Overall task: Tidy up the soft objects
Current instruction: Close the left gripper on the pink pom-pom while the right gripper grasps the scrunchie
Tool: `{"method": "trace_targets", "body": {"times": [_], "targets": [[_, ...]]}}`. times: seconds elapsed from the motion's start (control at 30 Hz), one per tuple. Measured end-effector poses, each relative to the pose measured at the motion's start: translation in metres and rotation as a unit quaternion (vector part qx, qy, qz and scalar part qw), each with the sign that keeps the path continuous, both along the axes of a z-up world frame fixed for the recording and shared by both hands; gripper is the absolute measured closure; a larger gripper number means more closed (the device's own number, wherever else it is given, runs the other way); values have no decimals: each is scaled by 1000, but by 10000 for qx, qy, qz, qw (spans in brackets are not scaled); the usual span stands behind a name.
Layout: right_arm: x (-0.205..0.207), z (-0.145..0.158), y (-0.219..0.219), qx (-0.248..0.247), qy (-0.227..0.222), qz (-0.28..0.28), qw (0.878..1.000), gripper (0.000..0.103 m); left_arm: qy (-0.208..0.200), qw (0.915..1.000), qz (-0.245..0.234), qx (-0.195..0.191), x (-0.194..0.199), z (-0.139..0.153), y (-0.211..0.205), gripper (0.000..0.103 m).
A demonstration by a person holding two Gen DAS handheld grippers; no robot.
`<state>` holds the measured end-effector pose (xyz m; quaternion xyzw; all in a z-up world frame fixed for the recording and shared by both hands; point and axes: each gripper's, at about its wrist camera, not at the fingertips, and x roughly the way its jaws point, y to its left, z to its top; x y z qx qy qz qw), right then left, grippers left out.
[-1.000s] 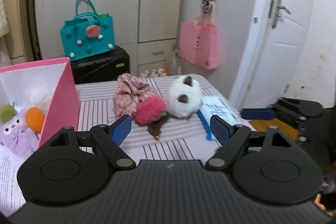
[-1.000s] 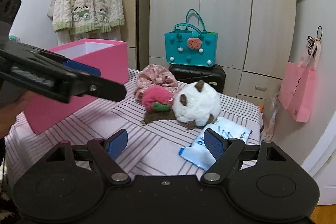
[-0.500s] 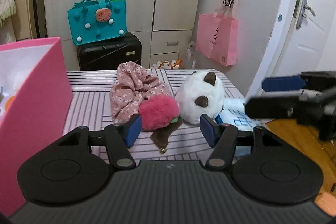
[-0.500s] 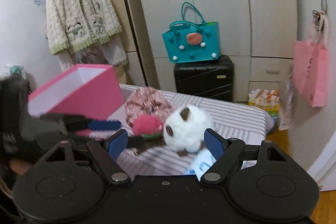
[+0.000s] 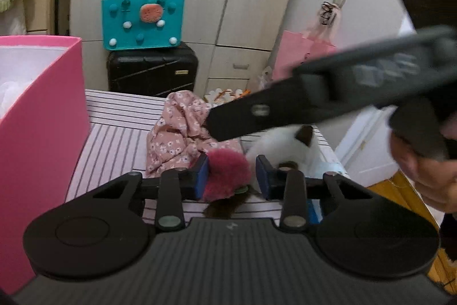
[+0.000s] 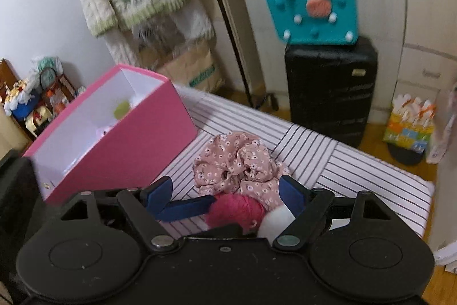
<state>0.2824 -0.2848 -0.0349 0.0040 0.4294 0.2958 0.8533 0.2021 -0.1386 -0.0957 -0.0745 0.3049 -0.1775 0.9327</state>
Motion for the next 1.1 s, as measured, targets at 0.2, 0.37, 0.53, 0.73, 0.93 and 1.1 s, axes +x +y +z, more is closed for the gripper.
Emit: {"method": "trace_targets", "body": {"times": [0.2,0.37,0.53,0.73,0.93,1.1], "targets": [[41,-27,23,-268,638,-92,9976,18,89,9999,79,-15,2,-3,2,69],[56,-39,36,-421,906,-124,9949,17,92,9999,72,-15,0,-5,4,69],[58,-51,45,-687,1028,-199,9921,36,156,9998,84,-42,2,-5,6,69],[52,-46,37,-582,875,-321,9939,81,306,9995,105,-57,8,-6,8,62],[41,-31,27,-230,584,-456,9970,84,434,9990,86,-92,14,-9,9,51],[33,-30,25,-44,554,-435,9975,84,477,9987,10,156,16,-17,0,44]]}}
